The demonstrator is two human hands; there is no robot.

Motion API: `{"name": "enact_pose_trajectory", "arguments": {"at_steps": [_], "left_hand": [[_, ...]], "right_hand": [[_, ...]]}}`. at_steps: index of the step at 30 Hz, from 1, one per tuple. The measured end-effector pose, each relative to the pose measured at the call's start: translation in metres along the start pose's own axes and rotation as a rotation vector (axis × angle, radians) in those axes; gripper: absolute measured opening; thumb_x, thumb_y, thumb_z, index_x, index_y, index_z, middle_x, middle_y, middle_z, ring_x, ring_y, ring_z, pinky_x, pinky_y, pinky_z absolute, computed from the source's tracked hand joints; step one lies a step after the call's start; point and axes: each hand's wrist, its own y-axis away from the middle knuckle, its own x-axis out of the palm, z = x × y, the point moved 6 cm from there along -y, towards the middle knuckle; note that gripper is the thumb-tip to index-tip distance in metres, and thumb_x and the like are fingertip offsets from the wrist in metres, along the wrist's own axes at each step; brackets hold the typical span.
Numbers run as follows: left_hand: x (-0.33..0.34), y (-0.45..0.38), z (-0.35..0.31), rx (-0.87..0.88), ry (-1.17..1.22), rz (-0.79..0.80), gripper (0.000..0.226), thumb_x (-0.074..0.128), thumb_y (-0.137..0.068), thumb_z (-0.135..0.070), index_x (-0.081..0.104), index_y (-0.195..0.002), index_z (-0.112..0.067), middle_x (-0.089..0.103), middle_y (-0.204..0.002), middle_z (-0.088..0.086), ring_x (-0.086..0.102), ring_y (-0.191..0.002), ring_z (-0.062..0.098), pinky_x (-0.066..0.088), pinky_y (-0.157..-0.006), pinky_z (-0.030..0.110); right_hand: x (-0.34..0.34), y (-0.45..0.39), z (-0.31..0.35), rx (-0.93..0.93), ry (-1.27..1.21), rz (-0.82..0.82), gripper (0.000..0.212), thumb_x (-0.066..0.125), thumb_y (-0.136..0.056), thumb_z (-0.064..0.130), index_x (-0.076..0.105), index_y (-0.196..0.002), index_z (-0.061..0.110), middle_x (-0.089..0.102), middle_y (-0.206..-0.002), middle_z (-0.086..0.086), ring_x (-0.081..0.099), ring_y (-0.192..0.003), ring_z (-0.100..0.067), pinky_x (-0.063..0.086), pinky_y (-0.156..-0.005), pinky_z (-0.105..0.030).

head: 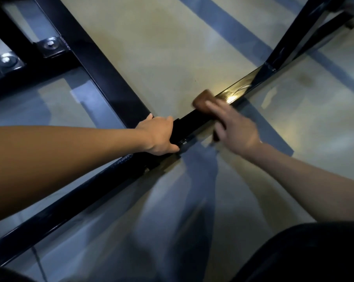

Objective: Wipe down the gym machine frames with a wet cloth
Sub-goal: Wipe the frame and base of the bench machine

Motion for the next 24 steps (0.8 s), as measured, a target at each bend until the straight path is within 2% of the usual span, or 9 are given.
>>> {"name": "enact_pose_trajectory", "arguments": {"at_steps": [2,4,7,9,11,14,17,19,24], "left_hand": [[-0.001,0.003,0.000,0.023,-0.060,-0.023,0.059,0.067,-0.088,-0.062,0.044,-0.115,-0.014,0.061,-0.105,0.005,0.057,-0.113,0.031,0.029,-0.118,0.047],[0.001,0.002,0.000,0.042,-0.121,-0.051,0.061,0.064,-0.087,-0.064,0.044,-0.116,-0.014,0.058,-0.089,0.001,0.060,-0.099,0.029,0.029,-0.119,0.047],[-0.001,-0.002,0.000,0.047,-0.230,-0.043,0.061,0.058,-0.085,-0.069,0.045,-0.111,-0.015,0.052,-0.076,-0.002,0.058,-0.085,0.028,0.041,-0.107,0.044],[-0.005,-0.003,-0.003,0.057,-0.285,-0.046,0.059,0.056,-0.085,-0.070,0.043,-0.106,-0.016,0.049,-0.073,-0.002,0.051,-0.076,0.027,0.042,-0.093,0.041],[-0.007,-0.001,-0.007,0.058,-0.292,-0.033,0.057,0.056,-0.087,-0.068,0.040,-0.106,-0.016,0.044,-0.072,-0.002,0.048,-0.076,0.027,0.037,-0.081,0.039],[-0.007,0.000,-0.009,0.053,-0.274,-0.035,0.056,0.057,-0.090,-0.065,0.039,-0.107,-0.014,0.043,-0.074,-0.001,0.047,-0.081,0.027,0.039,-0.083,0.040],[-0.004,0.002,-0.007,0.034,-0.232,-0.024,0.057,0.058,-0.090,-0.064,0.042,-0.114,-0.015,0.051,-0.085,0.002,0.054,-0.093,0.029,0.038,-0.086,0.039],[-0.004,0.003,-0.008,0.031,-0.226,-0.018,0.057,0.059,-0.089,-0.063,0.042,-0.114,-0.015,0.055,-0.092,0.005,0.056,-0.099,0.031,0.040,-0.092,0.041],[-0.004,0.003,-0.008,0.028,-0.218,-0.003,0.061,0.059,-0.089,-0.063,0.046,-0.123,-0.014,0.063,-0.109,0.010,0.060,-0.103,0.033,0.041,-0.104,0.046]], "right_hand": [[-0.019,-0.018,-0.042,0.216,0.054,-0.057,0.060,0.050,-0.103,0.027,0.034,-0.159,0.043,0.034,-0.167,0.006,0.055,-0.135,-0.029,0.052,-0.099,-0.044],[-0.022,-0.024,-0.050,0.297,0.067,-0.051,0.058,0.047,-0.105,0.028,0.032,-0.160,0.042,0.033,-0.167,0.005,0.052,-0.138,-0.030,0.050,-0.105,-0.044],[-0.002,-0.004,-0.010,0.104,-0.054,0.005,0.063,0.053,-0.102,0.023,0.035,-0.160,0.038,0.032,-0.168,0.002,0.052,-0.138,-0.028,0.049,-0.105,-0.041],[0.011,0.011,0.008,-0.126,-0.008,0.108,0.066,0.054,-0.101,0.023,0.032,-0.161,0.039,0.029,-0.168,0.006,0.063,-0.122,-0.028,0.057,-0.084,-0.039],[0.006,-0.003,-0.004,-0.217,0.088,0.125,0.066,0.051,-0.101,0.025,0.028,-0.161,0.043,0.027,-0.168,0.010,0.067,-0.112,-0.028,0.058,-0.070,-0.038],[-0.015,-0.031,-0.053,0.024,0.050,0.051,0.063,0.047,-0.103,0.025,0.030,-0.160,0.042,0.033,-0.166,0.006,0.055,-0.134,-0.028,0.055,-0.094,-0.042],[-0.015,-0.031,-0.056,0.255,-0.038,-0.047,0.060,0.046,-0.104,0.024,0.033,-0.160,0.040,0.034,-0.166,0.003,0.050,-0.140,-0.027,0.049,-0.107,-0.043],[0.001,-0.018,-0.028,0.178,-0.116,-0.020,0.061,0.049,-0.102,0.020,0.036,-0.159,0.035,0.033,-0.167,0.002,0.049,-0.140,-0.026,0.048,-0.107,-0.040],[0.003,0.008,-0.009,-0.240,-0.090,0.141,0.066,0.053,-0.101,0.016,0.034,-0.159,0.040,0.028,-0.168,0.011,0.055,-0.133,-0.022,0.054,-0.081,-0.031]]}}
